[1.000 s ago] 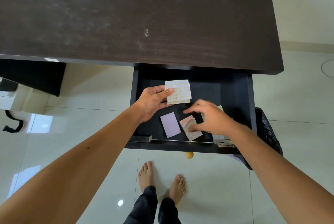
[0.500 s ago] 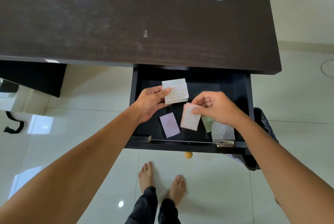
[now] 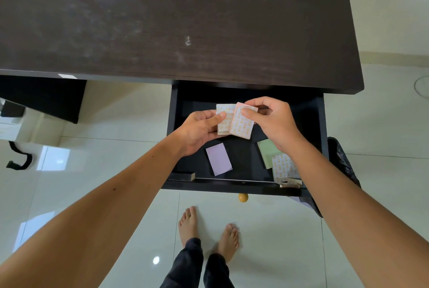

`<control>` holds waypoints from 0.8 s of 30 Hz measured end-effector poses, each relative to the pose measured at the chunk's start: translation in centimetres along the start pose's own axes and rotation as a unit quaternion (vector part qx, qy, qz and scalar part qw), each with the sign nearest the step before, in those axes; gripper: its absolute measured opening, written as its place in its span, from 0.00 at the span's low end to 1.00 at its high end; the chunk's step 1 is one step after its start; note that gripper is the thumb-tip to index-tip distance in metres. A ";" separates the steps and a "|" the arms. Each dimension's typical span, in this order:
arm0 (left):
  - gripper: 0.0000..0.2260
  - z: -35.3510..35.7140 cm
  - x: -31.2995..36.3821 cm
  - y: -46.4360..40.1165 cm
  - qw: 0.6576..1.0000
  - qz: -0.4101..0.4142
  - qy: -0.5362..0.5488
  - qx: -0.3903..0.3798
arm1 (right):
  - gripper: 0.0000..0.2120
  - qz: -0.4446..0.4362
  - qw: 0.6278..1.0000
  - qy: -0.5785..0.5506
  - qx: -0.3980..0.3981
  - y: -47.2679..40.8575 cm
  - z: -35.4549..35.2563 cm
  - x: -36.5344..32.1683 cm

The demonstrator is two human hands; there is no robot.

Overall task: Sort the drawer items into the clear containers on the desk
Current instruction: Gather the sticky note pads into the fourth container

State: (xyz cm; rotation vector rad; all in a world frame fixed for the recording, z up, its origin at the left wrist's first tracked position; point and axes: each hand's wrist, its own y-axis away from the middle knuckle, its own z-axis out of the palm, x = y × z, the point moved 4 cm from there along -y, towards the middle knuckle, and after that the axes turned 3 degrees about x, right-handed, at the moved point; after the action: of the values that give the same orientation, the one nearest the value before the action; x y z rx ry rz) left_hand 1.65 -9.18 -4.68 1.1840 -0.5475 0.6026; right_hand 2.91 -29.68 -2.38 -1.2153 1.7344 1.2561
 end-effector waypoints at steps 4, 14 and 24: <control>0.17 -0.1 0.2 0.1 1.000 0.005 -0.001 -0.008 | 0.09 -0.012 0.999 0.027 0.013 0.0 0.8 -0.3; 0.22 -0.5 0.2 -0.1 1.000 0.007 -0.013 0.023 | 0.12 -0.031 0.998 0.047 0.015 -0.3 1.7 -0.3; 0.21 -1.4 0.9 -0.4 0.999 0.016 0.021 0.041 | 0.07 0.028 0.995 0.065 -0.071 2.1 0.6 3.6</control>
State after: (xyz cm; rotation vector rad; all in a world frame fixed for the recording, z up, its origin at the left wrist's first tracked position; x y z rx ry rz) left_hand 2.69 -7.81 -4.73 1.2396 -0.5107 0.6819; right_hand -0.33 -29.98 -5.05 -1.3646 1.8076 1.3818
